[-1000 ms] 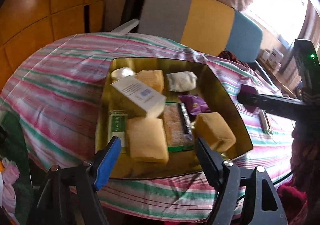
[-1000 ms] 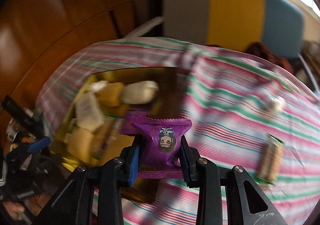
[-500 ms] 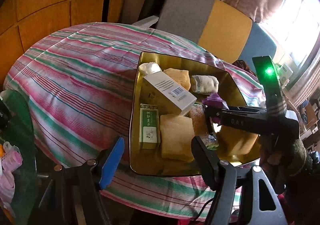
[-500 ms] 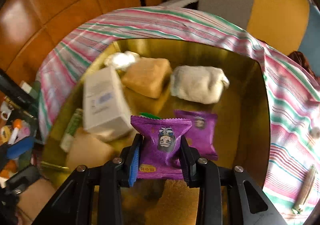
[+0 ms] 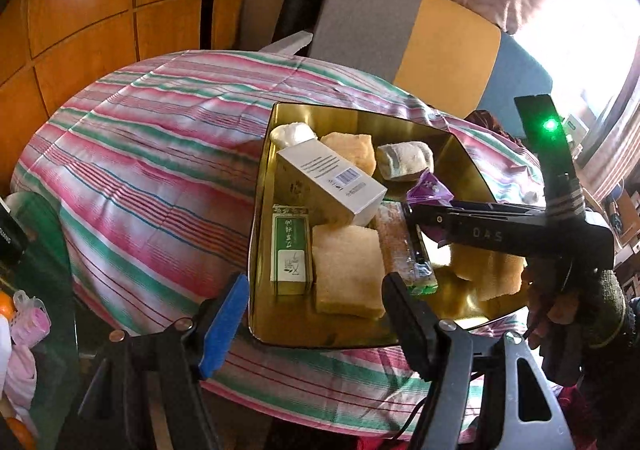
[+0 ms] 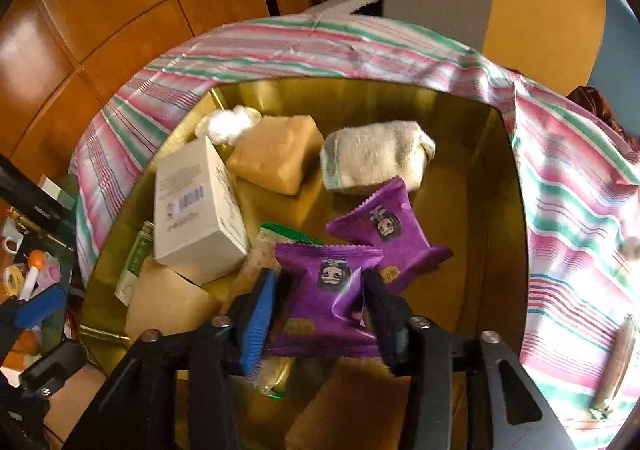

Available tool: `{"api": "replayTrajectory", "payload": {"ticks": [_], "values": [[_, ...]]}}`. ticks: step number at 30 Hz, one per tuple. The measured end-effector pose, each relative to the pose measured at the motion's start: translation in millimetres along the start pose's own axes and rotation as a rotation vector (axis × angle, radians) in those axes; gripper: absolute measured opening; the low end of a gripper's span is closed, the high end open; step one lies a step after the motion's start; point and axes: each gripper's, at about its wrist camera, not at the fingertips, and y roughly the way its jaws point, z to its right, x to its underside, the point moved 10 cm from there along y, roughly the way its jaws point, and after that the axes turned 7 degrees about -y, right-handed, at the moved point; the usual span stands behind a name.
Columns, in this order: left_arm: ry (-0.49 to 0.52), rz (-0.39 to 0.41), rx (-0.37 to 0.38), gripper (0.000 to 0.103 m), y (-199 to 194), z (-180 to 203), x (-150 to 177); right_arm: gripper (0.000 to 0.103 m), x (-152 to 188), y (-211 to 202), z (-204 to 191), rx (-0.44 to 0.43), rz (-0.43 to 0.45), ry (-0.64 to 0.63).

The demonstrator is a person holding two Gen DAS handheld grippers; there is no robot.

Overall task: Organize objects
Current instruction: 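Carry the purple packet into the gold tray and open the right gripper, then move both grippers back from the tray toward the remaining items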

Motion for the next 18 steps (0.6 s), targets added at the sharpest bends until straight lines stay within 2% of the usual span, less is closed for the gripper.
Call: {"api": "replayTrajectory", "payload": {"ticks": [1, 2, 8, 18], "values": [[0.002, 0.004, -0.001, 0.070, -1, 1, 0, 0.060, -1, -3, -2, 0.000, 0.011, -0.003], [0.005, 0.006, -0.001, 0.070, -2, 2, 0, 0.062, -2, -7, -4, 0.000, 0.022, -0.005], [0.022, 0.021, -0.024, 0.070, -7, 6, -1, 0.067, -4, -32, -9, -0.016, 0.088, 0.008], [0.070, 0.036, -0.019, 0.070, -13, 26, -1, 0.080, 13, -86, 3, 0.035, 0.201, 0.029]]}}
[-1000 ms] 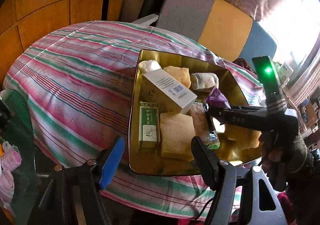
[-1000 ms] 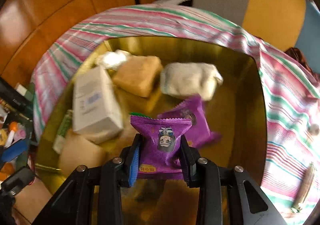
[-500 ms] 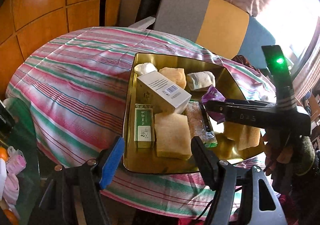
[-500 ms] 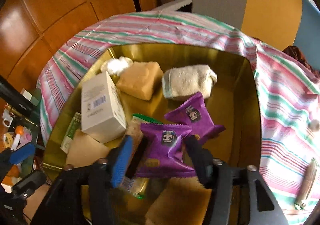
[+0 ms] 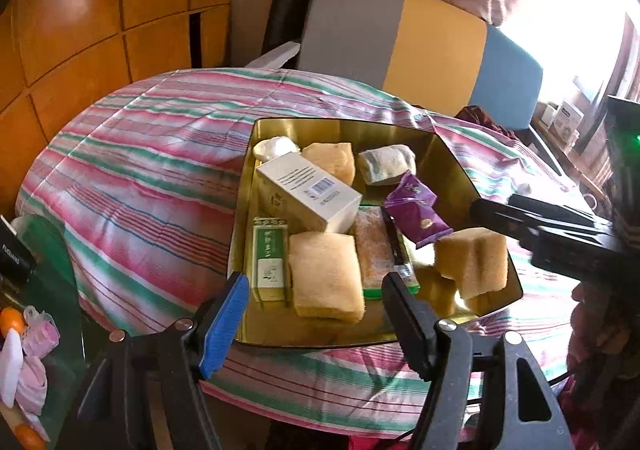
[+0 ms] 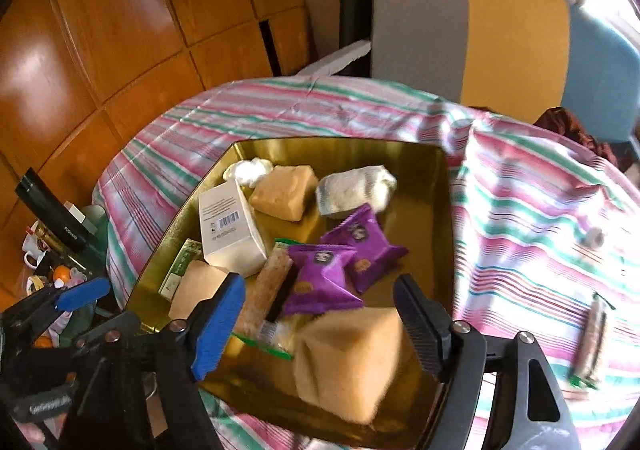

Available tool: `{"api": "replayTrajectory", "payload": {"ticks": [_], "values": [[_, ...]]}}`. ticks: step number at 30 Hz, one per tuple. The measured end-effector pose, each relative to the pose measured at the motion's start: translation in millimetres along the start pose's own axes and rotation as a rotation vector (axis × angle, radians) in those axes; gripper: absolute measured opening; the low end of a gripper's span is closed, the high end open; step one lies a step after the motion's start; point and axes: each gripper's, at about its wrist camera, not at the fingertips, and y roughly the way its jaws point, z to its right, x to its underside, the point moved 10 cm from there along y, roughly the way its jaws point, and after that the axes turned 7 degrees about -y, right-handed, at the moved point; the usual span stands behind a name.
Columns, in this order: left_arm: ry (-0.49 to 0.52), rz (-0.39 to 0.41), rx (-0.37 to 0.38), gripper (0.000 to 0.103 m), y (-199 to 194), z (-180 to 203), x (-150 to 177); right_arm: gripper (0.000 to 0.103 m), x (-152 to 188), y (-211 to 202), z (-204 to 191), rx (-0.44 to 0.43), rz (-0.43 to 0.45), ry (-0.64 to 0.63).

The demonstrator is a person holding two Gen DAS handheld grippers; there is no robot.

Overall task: Organize objects
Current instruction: 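Move both grippers back from the tray toward the remaining items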

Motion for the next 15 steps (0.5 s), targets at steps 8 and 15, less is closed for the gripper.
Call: {"api": "replayTrajectory", "payload": {"ticks": [8, 15], "values": [[0.046, 0.001, 0.054, 0.070, -3, 26, -3, 0.094, 25, -46, 52, 0.066, 0.046, 0.049], [-0.020, -0.071, 0.122, 0.060, 8, 44, -5, 0.097, 63, -88, 162, 0.254, 0.023, 0.163]]}}
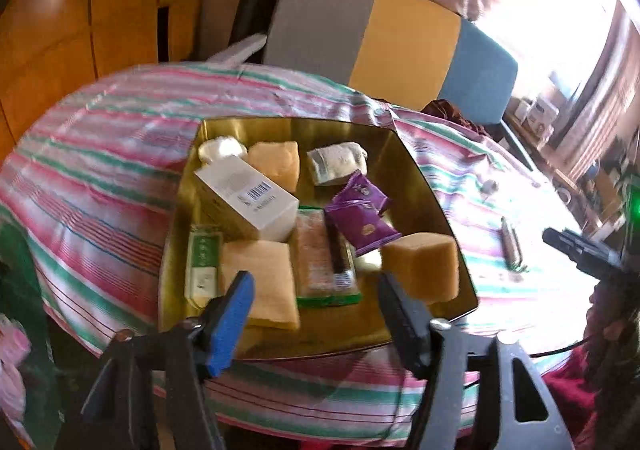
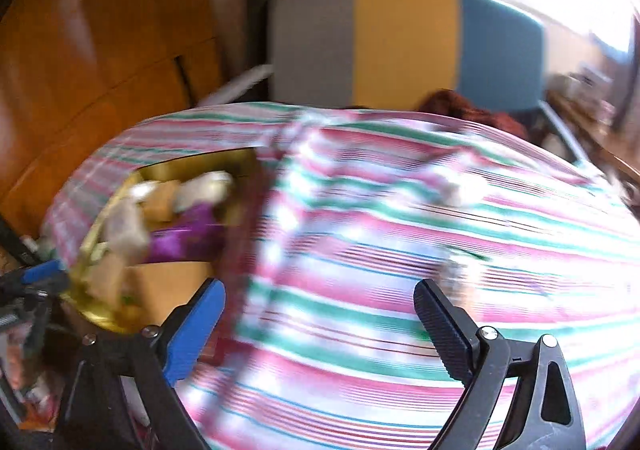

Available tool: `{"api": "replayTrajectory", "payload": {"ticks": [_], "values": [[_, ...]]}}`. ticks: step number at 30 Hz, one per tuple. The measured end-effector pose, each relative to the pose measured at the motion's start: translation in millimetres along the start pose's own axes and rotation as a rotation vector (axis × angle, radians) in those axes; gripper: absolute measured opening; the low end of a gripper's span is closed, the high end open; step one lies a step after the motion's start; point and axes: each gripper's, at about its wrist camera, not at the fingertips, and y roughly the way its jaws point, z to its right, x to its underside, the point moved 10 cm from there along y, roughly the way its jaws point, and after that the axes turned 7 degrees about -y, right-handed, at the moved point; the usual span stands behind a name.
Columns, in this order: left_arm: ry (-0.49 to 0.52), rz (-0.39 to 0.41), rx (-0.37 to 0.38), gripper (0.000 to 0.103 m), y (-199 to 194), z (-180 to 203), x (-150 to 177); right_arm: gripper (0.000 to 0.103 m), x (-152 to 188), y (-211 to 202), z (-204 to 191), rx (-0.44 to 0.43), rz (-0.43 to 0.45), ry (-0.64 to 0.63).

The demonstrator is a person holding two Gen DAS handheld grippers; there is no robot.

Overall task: Organize objects
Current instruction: 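Move both grippers back from the tray toward the remaining items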

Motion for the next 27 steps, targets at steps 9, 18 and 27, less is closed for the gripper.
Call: {"api": "replayTrajectory", "payload": {"ticks": [9, 18, 27], "values": [[0.145, -0.043, 0.082, 0.059, 12, 73, -14, 0.098, 44, 9, 148, 0.203, -0.069, 0.241], [0.340, -0.162, 0.174, 0.059, 56, 189, -18, 0.098, 89, 28, 189, 0.131, -0.151, 0.523], [0.591, -0.194, 0.211, 0.059, 139, 317, -33, 0.103, 112, 45, 178, 0.121, -0.297, 0.513]]}}
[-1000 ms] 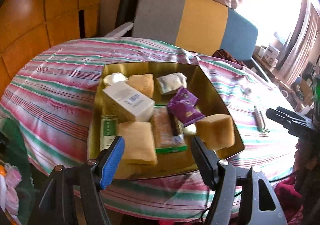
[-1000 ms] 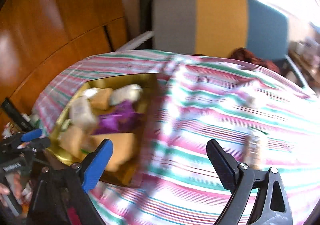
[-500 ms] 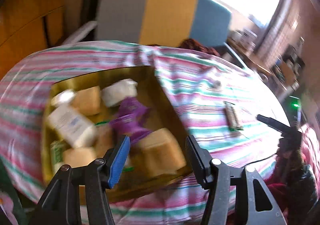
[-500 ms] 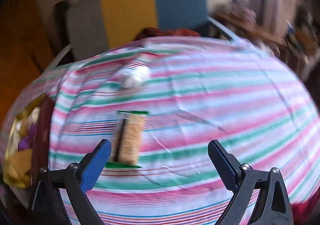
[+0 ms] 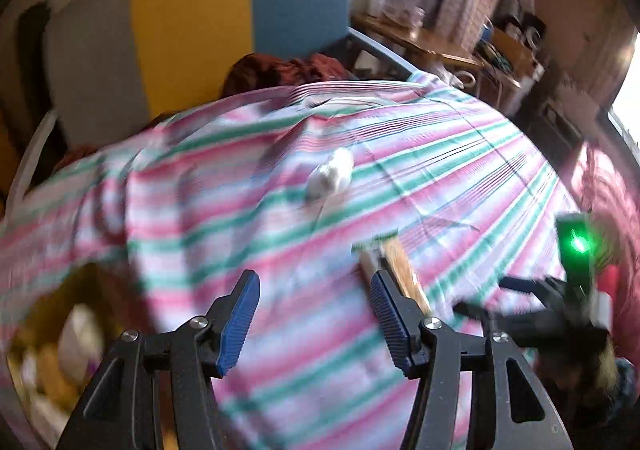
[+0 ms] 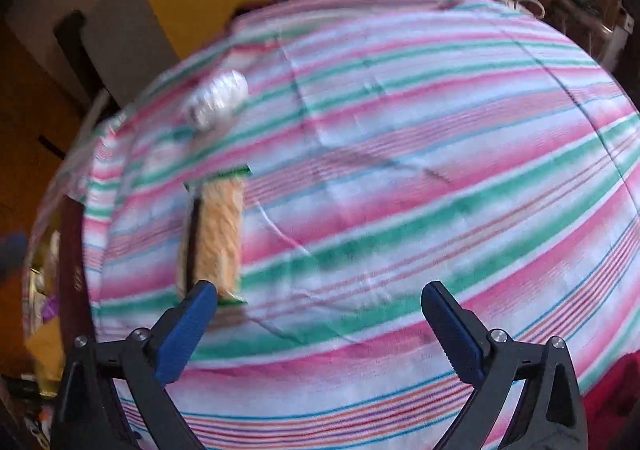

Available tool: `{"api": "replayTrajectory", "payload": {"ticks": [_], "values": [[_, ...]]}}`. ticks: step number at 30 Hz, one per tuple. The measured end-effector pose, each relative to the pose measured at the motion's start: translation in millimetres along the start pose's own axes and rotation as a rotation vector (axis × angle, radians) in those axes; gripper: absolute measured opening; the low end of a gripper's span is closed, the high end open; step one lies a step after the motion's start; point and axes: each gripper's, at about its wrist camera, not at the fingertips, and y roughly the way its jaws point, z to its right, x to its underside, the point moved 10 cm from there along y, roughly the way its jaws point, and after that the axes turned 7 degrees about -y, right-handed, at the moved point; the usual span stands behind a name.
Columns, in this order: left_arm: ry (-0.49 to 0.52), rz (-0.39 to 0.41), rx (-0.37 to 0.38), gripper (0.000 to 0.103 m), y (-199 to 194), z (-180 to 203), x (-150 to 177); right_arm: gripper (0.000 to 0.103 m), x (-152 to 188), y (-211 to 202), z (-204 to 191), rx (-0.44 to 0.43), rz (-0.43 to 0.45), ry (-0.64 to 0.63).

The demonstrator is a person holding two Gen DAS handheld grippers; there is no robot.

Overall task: Organize objects
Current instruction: 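Move both grippers back from the tray toward the remaining items, then grasp the plastic-wrapped white bundle with the left gripper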

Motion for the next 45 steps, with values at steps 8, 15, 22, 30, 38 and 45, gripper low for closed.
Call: {"api": "replayTrajectory", "payload": {"ticks": [8, 15, 22, 30, 38, 45], "values": [[0.102, -0.055, -0.005, 0.059, 89, 24, -55, 0.103, 14, 18, 7, 0.055, -0.101, -0.008], [0.121, -0.112, -0.007, 0.059, 144, 34, -69, 0.103, 18, 18, 6, 0.045, -0.105, -0.010], [0.127, -0.177, -0.028, 0.049, 188, 35, -68, 0.103, 19, 14, 9, 0.034, -0.094, 0.008], [-0.011, -0.131, -0.041, 0.035, 148, 5, -44, 0.098, 24, 13, 15, 0.082, -0.087, -0.007], [-0.079, -0.007, -0.055, 0.035, 61, 6, 21, 0.095, 31, 13, 19, 0.163, -0.090, -0.044], [-0.011, 0.025, -0.064, 0.035, 22, 28, 104, 0.098, 38, 12, 24, 0.203, -0.083, -0.035]]}}
